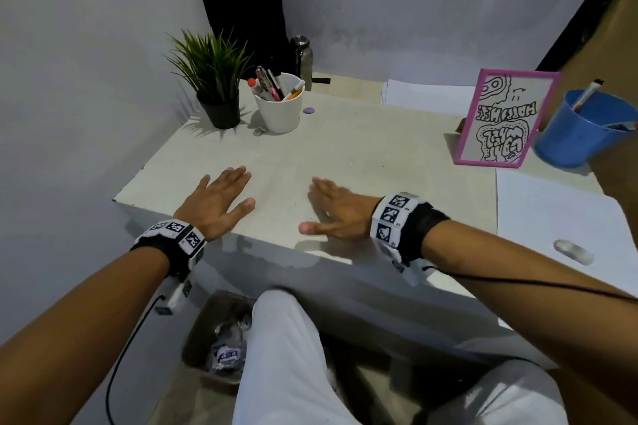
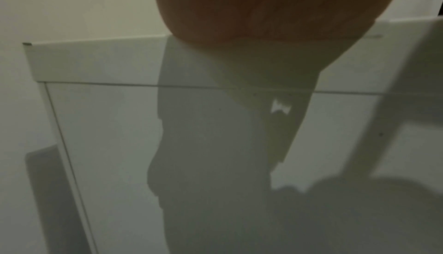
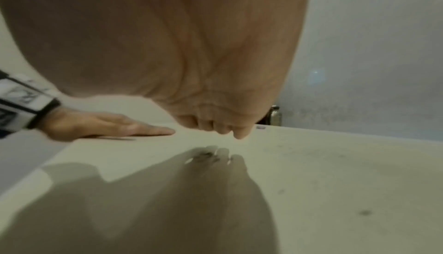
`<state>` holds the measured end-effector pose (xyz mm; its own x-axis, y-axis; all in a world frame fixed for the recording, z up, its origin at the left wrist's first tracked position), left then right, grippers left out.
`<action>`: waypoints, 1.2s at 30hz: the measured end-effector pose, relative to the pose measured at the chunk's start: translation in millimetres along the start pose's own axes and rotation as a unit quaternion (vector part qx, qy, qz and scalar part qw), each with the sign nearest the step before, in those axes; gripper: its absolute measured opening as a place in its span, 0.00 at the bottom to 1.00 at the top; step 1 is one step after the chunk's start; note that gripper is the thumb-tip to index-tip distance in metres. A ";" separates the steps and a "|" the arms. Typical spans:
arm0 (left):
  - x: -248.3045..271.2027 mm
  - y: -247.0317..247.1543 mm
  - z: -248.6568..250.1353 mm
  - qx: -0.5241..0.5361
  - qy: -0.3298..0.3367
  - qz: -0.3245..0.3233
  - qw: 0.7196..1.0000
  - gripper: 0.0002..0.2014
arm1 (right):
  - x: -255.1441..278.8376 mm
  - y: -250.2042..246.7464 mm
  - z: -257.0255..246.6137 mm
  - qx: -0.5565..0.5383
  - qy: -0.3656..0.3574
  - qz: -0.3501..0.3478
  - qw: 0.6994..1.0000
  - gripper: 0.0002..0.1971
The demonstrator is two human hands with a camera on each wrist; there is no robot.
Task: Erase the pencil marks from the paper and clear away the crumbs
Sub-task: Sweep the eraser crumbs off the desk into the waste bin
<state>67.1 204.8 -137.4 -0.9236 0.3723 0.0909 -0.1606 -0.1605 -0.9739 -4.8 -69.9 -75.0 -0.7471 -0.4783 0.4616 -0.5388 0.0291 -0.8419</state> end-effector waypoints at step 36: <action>-1.2 2.4 -3.2 0.007 -0.013 0.002 1.000 0.44 | 36.5 14.0 4.1 -0.057 0.163 0.103 0.980 0.62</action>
<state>69.0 206.9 -140.5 -0.9327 0.3485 0.0932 -0.1622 -0.1744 -0.9712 -38.0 -90.5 -71.1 -0.9188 -0.1474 0.3661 -0.3903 0.2013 -0.8984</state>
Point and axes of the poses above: each hand's wrist, its own x-axis away from the middle knuckle, its own y-axis out of the palm, z = x × y, the point moved 2 cm from there along -x, towards the middle knuckle, and after that the axes turned 8 degrees about -y, right-handed, at the moved point
